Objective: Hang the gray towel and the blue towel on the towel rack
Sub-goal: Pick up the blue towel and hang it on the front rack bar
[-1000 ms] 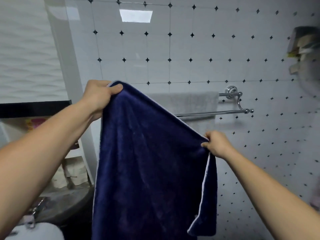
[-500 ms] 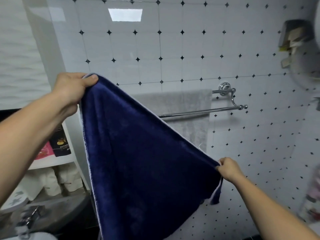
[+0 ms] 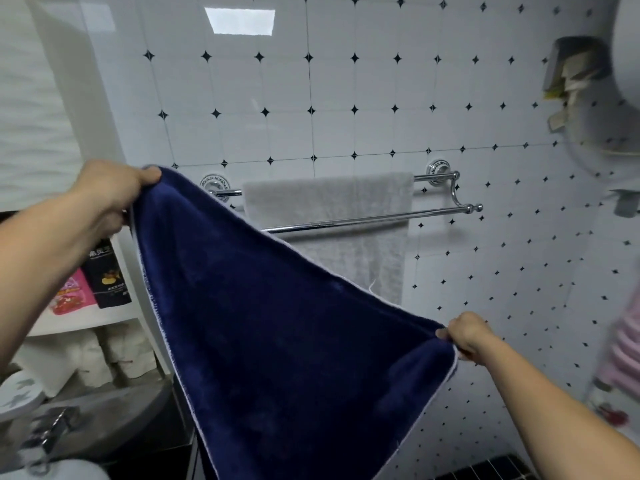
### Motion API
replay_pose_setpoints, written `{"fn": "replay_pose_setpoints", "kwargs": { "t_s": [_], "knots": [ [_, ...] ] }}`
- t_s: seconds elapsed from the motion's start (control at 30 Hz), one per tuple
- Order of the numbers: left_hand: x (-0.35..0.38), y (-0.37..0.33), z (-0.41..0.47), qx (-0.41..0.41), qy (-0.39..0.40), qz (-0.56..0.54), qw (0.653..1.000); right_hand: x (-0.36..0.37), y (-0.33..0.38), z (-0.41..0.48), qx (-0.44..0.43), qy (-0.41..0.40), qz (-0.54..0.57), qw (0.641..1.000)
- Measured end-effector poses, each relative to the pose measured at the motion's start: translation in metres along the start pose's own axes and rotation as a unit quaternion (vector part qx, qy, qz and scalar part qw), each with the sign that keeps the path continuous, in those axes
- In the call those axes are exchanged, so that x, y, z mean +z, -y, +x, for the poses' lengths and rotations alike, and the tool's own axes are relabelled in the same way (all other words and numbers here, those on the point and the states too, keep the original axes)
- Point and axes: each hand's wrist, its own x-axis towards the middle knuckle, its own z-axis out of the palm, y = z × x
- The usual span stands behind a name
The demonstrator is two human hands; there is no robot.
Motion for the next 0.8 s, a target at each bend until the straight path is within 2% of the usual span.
{"fn": "replay_pose_setpoints", "kwargs": {
  "t_s": [0.1, 0.2, 0.3, 0.4, 0.47, 0.6, 0.7, 0.8],
  "knots": [
    [0.016, 0.033, -0.005, -0.082, 0.045, 0.007, 0.996, 0.004, 0.03, -0.022, -0.008, 0.117, 0.209, 0.971],
    [0.041, 0.065, -0.026, -0.139, 0.082, -0.023, 0.987, 0.011, 0.072, -0.054, -0.057, 0.238, 0.322, 0.915],
    [0.066, 0.087, -0.059, -0.156, 0.105, -0.072, 0.979, 0.021, 0.11, -0.093, -0.125, 0.33, 0.335, 0.874],
    [0.083, 0.096, -0.09, -0.145, 0.146, -0.096, 0.974, 0.034, 0.136, -0.133, -0.238, 0.378, 0.279, 0.85],
    [0.092, 0.098, -0.109, -0.128, 0.197, -0.104, 0.966, 0.047, 0.15, -0.157, -0.323, 0.31, 0.211, 0.869],
    [0.096, 0.096, -0.134, -0.095, 0.248, -0.145, 0.953, 0.07, 0.166, -0.183, -0.424, 0.079, 0.075, 0.899],
    [0.089, 0.094, -0.137, -0.067, 0.259, -0.152, 0.951, 0.075, 0.167, -0.185, -0.439, -0.075, -0.014, 0.895],
    [0.083, 0.096, -0.135, -0.05, 0.265, -0.149, 0.951, 0.076, 0.167, -0.186, -0.426, -0.134, -0.05, 0.893]
  ]
}}
